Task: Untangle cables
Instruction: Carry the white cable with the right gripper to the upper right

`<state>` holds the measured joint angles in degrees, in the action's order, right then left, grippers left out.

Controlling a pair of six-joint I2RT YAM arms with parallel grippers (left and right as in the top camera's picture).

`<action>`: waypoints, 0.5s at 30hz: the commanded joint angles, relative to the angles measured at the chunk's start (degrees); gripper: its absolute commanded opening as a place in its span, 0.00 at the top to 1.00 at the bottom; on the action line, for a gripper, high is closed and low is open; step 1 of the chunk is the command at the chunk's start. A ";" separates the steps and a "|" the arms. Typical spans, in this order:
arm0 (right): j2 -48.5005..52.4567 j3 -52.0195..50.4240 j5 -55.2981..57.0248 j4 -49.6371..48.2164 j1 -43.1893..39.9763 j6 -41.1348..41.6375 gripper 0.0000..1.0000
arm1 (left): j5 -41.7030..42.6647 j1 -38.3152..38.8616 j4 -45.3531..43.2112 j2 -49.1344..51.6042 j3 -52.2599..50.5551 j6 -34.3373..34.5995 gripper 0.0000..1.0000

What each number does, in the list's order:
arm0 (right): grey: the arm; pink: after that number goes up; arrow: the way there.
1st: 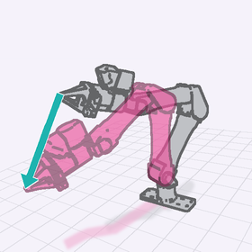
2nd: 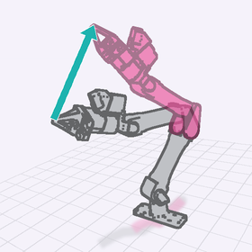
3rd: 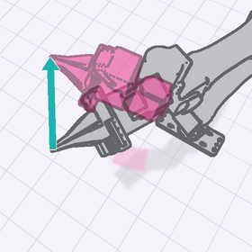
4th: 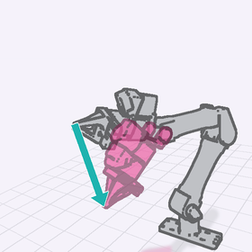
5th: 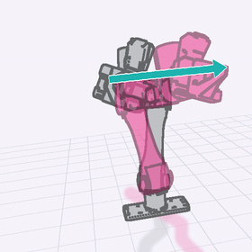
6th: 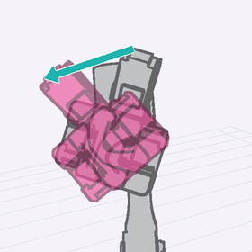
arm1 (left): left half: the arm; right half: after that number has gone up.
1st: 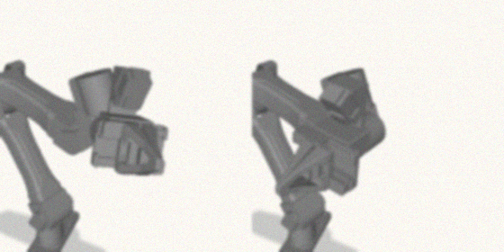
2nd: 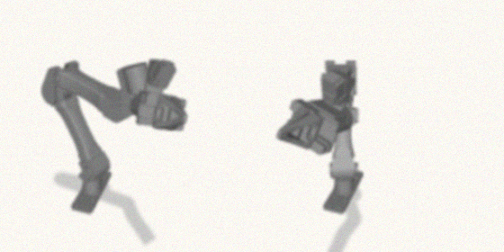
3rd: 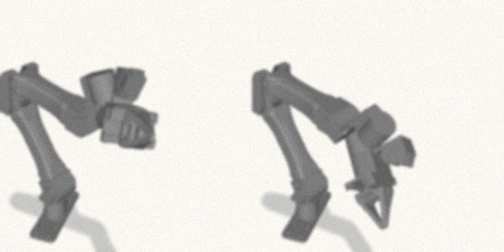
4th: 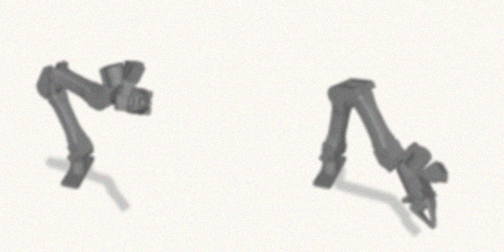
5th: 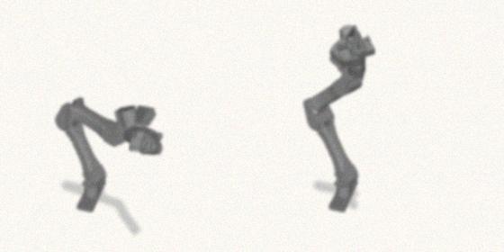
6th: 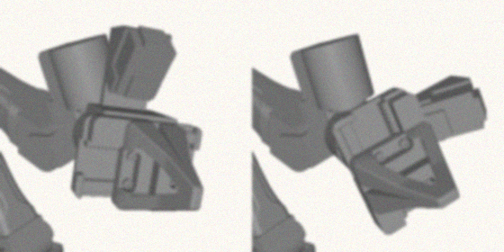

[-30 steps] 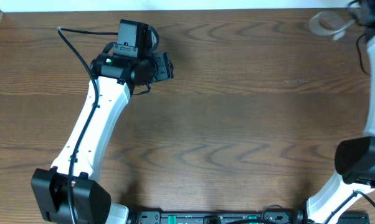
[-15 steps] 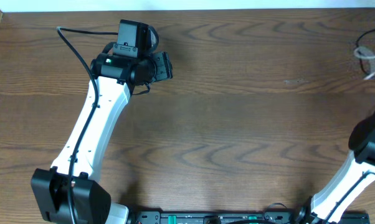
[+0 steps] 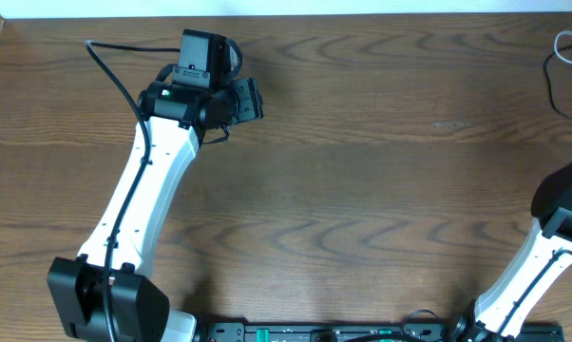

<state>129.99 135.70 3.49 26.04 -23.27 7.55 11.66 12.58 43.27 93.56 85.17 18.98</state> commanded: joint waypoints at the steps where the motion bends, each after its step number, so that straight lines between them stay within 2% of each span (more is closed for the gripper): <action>1: 2.86 0.70 3.89 -0.37 -1.03 -0.98 0.99 | -0.61 -0.02 0.15 0.55 0.33 -1.18 0.37; 3: 4.85 0.70 3.56 -0.33 -1.51 -0.94 0.99 | -0.61 0.02 0.17 0.55 0.33 -1.18 0.37; 5: 7.32 0.70 3.48 -0.09 -1.86 -0.92 0.92 | -0.63 0.02 0.04 0.55 0.33 -1.18 0.37; 6: 8.59 0.70 3.48 0.15 -1.95 -0.92 0.77 | -0.63 0.02 -0.02 0.55 0.33 -1.18 0.37; 7: 9.94 0.70 3.48 0.63 -1.99 -0.92 0.53 | -0.63 0.02 -0.02 0.55 0.33 -1.18 0.37; 9: 12.09 0.70 3.48 2.08 -1.99 -0.94 0.17 | -0.63 0.02 -0.02 0.55 0.33 -1.18 0.37; 10: 13.05 0.70 3.48 3.21 -2.05 -0.92 0.06 | -0.63 0.02 -0.02 0.55 0.33 -1.18 0.37; 11: 13.68 0.70 3.48 4.20 -2.08 -0.72 0.01 | -0.63 0.02 -0.02 0.55 0.33 -1.18 0.37; 15: 14.32 0.70 3.67 8.33 -2.43 1.68 0.01 | -0.63 0.02 -0.02 0.55 0.33 -1.20 0.37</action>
<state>145.47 135.59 6.33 33.61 -25.39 7.35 11.66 12.58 43.24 93.56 85.17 18.98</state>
